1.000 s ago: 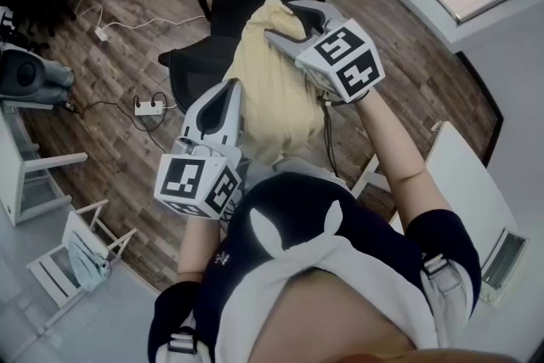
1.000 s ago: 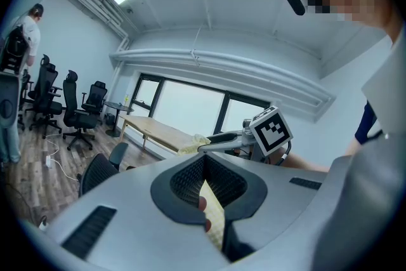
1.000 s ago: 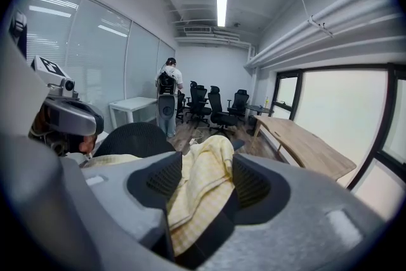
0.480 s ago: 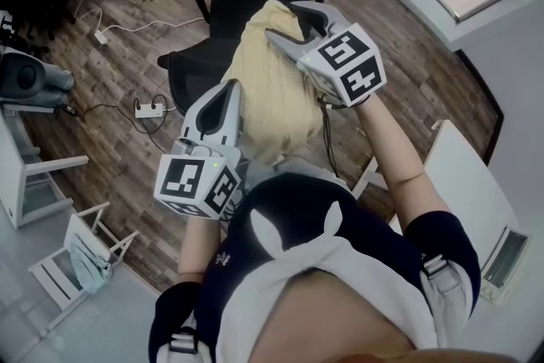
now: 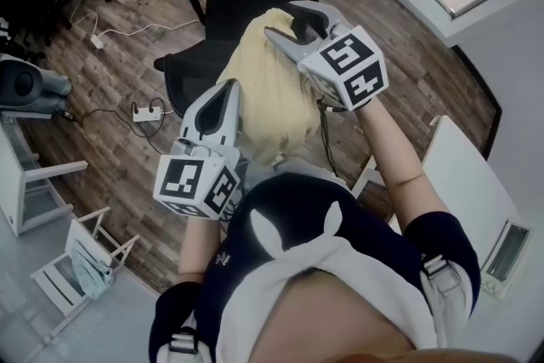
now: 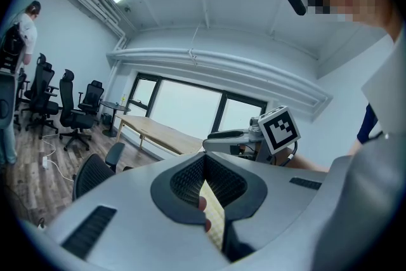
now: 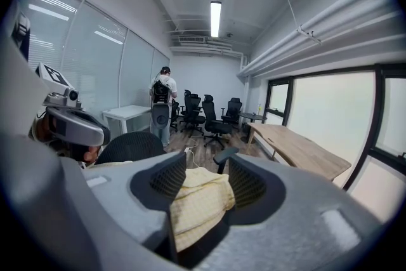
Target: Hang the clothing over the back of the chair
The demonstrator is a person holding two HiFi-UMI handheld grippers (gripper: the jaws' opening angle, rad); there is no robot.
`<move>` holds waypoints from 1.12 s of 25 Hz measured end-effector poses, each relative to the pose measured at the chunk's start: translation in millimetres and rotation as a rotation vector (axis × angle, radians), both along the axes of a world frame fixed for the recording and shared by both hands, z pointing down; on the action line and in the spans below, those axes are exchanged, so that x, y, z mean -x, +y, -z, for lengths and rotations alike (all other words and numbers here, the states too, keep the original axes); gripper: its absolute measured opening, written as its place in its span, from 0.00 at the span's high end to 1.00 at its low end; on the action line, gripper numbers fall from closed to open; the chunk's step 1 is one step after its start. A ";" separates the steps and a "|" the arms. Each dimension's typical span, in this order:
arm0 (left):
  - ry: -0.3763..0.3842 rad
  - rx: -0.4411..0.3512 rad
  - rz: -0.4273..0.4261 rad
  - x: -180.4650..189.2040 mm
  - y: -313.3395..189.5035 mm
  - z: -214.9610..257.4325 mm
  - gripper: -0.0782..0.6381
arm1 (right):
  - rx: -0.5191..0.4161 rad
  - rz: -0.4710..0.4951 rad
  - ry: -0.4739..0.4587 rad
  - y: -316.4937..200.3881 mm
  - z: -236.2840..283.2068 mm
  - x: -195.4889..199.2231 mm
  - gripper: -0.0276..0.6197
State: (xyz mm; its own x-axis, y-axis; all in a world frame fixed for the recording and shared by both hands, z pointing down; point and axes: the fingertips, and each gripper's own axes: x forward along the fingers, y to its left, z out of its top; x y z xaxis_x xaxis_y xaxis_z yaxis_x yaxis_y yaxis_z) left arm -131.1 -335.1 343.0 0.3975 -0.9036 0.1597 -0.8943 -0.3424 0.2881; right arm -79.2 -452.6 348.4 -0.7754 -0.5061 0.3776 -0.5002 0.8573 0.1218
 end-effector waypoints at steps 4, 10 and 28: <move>0.000 -0.001 -0.011 -1.6 -1.6 -0.2 0.88 | -0.002 0.009 -0.001 7.2 0.7 -1.3 0.68; 0.000 -0.001 -0.020 -4.0 -3.6 -1.4 0.88 | -0.003 0.015 -0.024 18.0 2.2 -5.1 0.90; -0.003 0.006 -0.053 -19.5 0.4 -2.8 0.88 | 0.105 0.167 -0.185 93.6 7.0 2.9 0.96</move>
